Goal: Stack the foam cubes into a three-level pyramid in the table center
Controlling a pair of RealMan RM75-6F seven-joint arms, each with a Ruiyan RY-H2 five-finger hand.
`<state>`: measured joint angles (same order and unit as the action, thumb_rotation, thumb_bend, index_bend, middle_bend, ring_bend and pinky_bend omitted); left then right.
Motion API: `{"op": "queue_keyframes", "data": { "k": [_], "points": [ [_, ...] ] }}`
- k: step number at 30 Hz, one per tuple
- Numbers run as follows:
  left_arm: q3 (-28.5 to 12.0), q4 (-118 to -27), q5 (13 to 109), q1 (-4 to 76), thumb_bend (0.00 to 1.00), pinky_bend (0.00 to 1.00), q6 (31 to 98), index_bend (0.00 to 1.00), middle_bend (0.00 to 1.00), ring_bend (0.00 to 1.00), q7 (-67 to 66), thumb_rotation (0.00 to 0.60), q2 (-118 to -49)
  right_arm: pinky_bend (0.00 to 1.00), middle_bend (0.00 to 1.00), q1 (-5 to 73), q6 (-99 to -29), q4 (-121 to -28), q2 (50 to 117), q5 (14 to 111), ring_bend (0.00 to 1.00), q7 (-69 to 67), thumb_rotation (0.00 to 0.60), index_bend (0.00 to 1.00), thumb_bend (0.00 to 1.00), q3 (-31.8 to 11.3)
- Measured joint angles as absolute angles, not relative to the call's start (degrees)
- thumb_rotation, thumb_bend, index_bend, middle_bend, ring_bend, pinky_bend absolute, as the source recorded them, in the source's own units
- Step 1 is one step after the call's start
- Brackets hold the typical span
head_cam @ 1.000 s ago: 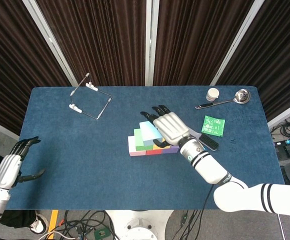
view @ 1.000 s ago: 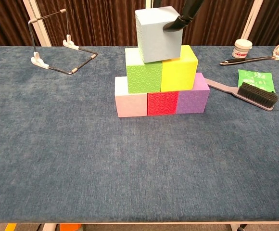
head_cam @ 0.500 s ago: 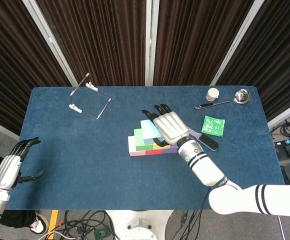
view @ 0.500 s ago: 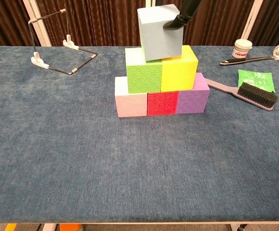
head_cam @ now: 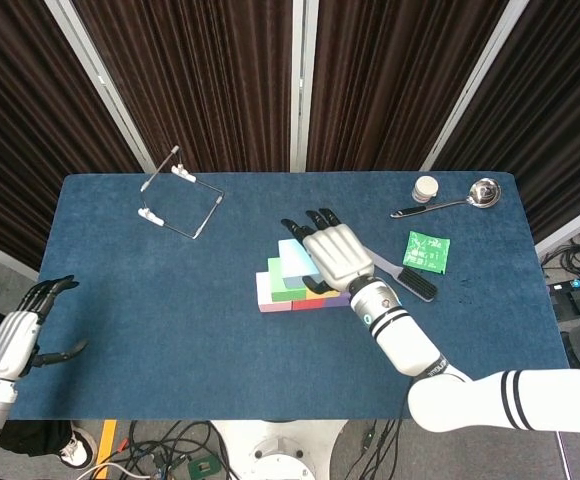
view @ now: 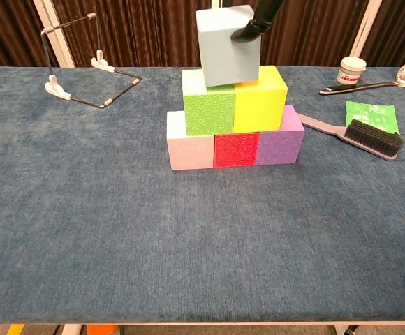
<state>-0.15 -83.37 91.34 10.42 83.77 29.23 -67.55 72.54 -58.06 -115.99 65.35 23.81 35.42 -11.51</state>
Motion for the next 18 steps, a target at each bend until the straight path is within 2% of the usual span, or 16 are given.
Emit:
{"op": "queue_keyframes", "data": {
  "k": [18],
  "points": [
    [0.1,-83.1,91.6,10.4,0.21,0.08,83.7,0.08,0.16,0.06,29.4,0.6,-67.7,0.0,0.34,73.1,-58.8,-115.8,66.3,22.4,0.0,36.6,0.6,0.0,0.29,-11.4]
  ]
}}
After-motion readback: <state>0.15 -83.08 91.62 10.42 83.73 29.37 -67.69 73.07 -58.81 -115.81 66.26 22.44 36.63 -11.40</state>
